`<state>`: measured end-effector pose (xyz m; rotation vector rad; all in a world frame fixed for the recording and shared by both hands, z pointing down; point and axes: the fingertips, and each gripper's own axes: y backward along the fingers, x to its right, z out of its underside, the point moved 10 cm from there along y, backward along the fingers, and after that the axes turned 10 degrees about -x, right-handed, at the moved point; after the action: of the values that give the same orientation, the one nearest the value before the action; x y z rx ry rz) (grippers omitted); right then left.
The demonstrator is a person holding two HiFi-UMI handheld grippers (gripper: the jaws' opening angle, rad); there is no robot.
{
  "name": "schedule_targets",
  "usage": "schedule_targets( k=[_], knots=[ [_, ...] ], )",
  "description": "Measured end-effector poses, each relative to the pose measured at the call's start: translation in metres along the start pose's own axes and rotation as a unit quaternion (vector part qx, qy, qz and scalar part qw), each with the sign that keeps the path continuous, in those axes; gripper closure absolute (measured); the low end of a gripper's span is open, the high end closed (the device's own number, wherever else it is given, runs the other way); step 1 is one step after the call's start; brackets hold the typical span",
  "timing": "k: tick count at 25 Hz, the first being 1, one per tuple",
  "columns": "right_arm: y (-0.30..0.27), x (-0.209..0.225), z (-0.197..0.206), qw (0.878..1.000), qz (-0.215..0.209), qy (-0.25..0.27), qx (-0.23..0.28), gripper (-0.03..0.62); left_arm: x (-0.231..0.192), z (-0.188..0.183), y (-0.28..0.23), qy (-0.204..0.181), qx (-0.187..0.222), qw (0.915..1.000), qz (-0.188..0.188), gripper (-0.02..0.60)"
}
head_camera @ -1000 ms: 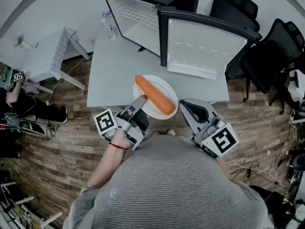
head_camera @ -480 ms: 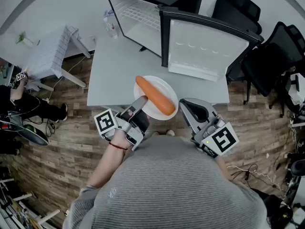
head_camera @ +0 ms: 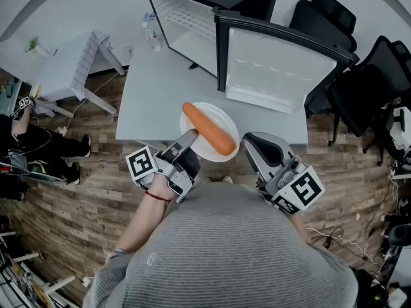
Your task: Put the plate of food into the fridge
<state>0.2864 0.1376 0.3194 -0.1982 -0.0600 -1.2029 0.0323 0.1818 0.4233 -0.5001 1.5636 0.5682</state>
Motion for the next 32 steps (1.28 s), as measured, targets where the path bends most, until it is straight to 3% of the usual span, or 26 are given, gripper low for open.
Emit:
schedule_targets(
  k=[9,15,22,28,32],
  knots=[
    [0.011,0.030,0.006,1.000,0.011,0.007,-0.006,0.579,-0.001,-0.002,-0.015,-0.006,0.024,0.9997,0.008,0.526],
    [-0.008,0.042,0.006,1.000,0.012,0.001,-0.007,0.579,0.002,-0.026,-0.017,-0.006,0.036,0.9992,0.014,0.526],
    [-0.064,0.054,-0.003,1.000,0.031,0.003,-0.004,0.579,0.007,-0.094,-0.014,-0.003,0.026,0.9994,0.023,0.526],
    [-0.139,0.052,-0.018,0.999,0.032,-0.006,0.015,0.579,0.015,-0.172,-0.002,-0.008,-0.004,0.9999,0.012,0.526],
    [-0.183,0.054,-0.022,0.998,0.059,0.001,0.017,0.579,0.016,-0.217,0.003,-0.006,-0.026,0.9996,0.006,0.526]
  ],
)
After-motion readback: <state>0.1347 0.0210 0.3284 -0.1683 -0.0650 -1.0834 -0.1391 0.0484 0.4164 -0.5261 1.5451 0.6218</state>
